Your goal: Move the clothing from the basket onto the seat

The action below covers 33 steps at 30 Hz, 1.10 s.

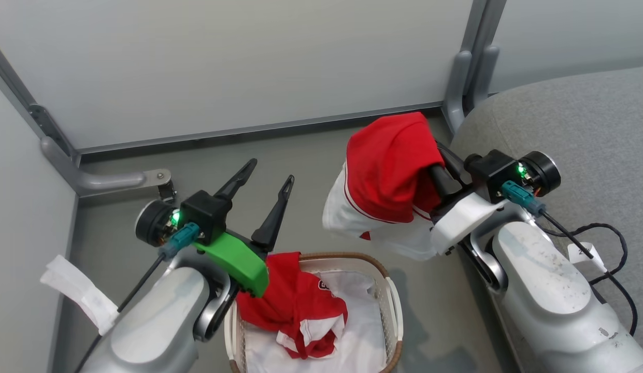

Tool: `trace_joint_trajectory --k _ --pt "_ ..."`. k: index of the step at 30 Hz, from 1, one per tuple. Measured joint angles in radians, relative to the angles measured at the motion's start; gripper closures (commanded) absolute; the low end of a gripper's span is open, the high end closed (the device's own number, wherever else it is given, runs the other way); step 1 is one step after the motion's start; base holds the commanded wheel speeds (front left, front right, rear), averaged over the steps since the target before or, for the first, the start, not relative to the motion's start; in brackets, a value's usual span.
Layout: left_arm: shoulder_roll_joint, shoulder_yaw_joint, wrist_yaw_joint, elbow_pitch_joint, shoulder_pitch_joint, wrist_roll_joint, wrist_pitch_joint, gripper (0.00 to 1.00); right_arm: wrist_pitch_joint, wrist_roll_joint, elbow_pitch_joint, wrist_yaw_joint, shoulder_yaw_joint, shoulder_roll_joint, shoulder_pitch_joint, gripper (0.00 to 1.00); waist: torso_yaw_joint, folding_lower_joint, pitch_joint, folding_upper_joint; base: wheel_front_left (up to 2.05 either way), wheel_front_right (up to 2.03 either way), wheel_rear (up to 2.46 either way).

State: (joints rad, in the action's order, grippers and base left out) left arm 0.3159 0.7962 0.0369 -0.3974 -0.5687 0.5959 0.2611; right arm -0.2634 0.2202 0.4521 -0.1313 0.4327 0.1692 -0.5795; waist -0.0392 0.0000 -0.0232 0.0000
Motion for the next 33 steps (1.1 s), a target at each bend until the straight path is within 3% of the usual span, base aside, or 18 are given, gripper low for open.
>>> trace_joint_trajectory --k 19,26,33 --pt "-0.089 -0.091 0.045 0.077 0.183 -0.100 0.003 0.00 0.000 -0.029 -0.040 0.000 -0.067 0.026 0.042 1.00 -0.083 0.0000 -0.030 0.0000 0.00 0.00 0.00" --pt "-0.113 -0.112 0.055 0.094 0.194 -0.138 0.004 0.00 0.000 -0.046 -0.078 0.000 -0.117 0.040 0.057 1.00 -0.158 0.0000 -0.050 0.0000 0.00 0.00 0.00" --pt "-0.119 -0.119 0.068 0.087 0.194 -0.175 0.004 0.00 0.000 -0.060 -0.114 0.000 -0.167 0.042 0.067 1.00 -0.279 0.0000 -0.088 0.0000 0.00 0.00 0.00"
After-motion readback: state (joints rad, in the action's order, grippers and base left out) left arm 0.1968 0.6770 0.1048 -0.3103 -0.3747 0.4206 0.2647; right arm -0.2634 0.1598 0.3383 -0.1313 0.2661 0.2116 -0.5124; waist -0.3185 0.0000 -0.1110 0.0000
